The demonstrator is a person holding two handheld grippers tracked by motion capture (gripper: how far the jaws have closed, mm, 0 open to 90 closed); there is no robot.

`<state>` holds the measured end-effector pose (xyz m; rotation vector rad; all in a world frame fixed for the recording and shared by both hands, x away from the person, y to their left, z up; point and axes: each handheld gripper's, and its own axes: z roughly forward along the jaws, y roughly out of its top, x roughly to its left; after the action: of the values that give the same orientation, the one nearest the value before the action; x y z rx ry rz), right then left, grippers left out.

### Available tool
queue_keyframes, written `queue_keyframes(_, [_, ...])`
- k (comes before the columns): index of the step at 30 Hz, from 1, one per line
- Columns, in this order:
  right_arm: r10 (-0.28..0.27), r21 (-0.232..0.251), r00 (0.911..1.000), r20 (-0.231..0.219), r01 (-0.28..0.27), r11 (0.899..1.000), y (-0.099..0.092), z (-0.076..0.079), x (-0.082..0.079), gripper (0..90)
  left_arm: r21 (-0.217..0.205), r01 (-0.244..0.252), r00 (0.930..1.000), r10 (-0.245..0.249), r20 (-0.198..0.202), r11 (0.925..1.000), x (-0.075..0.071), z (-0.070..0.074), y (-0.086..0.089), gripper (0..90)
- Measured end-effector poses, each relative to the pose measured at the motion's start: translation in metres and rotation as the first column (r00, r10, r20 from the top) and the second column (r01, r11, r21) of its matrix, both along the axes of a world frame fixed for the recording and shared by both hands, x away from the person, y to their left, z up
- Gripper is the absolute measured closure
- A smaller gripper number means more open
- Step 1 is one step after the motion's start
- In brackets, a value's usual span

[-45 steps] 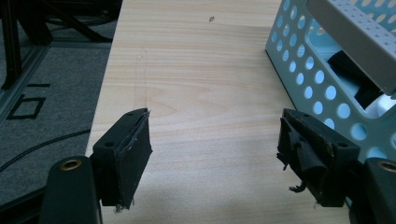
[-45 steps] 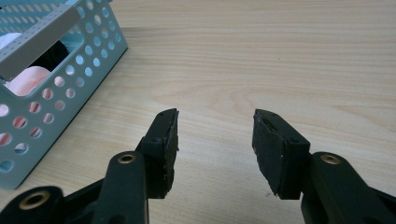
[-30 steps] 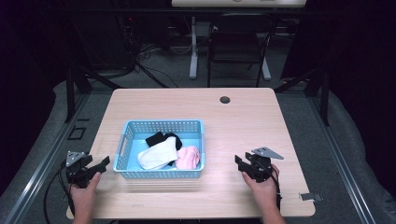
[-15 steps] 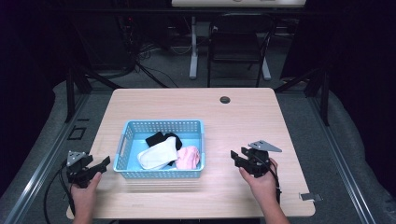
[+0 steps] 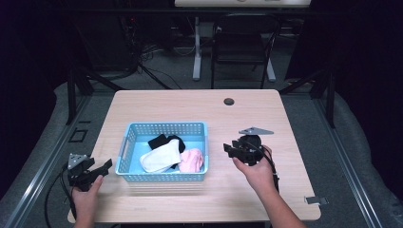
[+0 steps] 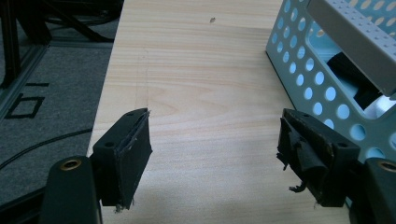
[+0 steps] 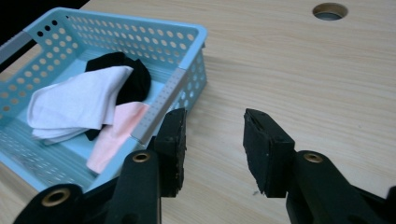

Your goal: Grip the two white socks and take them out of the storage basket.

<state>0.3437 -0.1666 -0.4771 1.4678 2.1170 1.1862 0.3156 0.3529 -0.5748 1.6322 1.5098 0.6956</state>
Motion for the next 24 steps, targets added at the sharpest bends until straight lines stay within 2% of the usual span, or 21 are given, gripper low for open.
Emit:
queue_keyframes(6, [0.050, 0.009, 0.9984, -0.025, -0.050, 0.999, 0.021, 0.009, 0.011, 61.8, -0.001, -0.001, 1.0000, 0.001, 0.000, 1.0000, 0.000, 0.000, 0.000, 25.5])
queue_keyframes(10, [0.093, -0.028, 0.9949, -0.039, -0.095, 0.995, 0.039, 0.013, 0.018, 62.9, -0.004, -0.002, 1.0000, 0.002, 0.001, 1.0000, 0.000, 0.000, 0.001, 25.5])
queue_keyframes(13, [0.115, -0.024, 0.9921, -0.051, -0.116, 0.993, 0.052, 0.016, 0.025, 62.8, -0.003, -0.001, 1.0000, 0.001, 0.002, 1.0000, 0.000, 0.000, 0.001, 25.5])
queue_keyframes(16, [0.134, -0.010, 0.9873, -0.085, -0.135, 0.991, 0.065, 0.016, 0.031, 63.3, -0.005, 0.000, 1.0000, 0.000, 0.001, 1.0000, 0.000, 0.000, 0.001, 25.5])
queue_keyframes(18, [0.154, -0.009, 0.9811, -0.118, -0.156, 0.988, 0.074, 0.016, 0.035, 64.5, -0.007, -0.004, 1.0000, 0.004, 0.002, 1.0000, 0.000, 0.000, 0.001, 25.5])
queue_keyframes(20, [0.176, -0.024, 0.9761, -0.128, -0.180, 0.983, 0.082, 0.015, 0.037, 65.2, -0.013, -0.007, 0.9999, 0.007, 0.008, 0.9999, 0.000, 0.000, 0.001, 25.5])
queue_keyframes(24, [0.208, -0.032, 0.9605, -0.185, -0.217, 0.976, 0.101, 0.008, 0.044, 65.2, -0.007, -0.003, 1.0000, 0.003, 0.003, 1.0000, 0.000, 0.000, 0.001, 25.5])
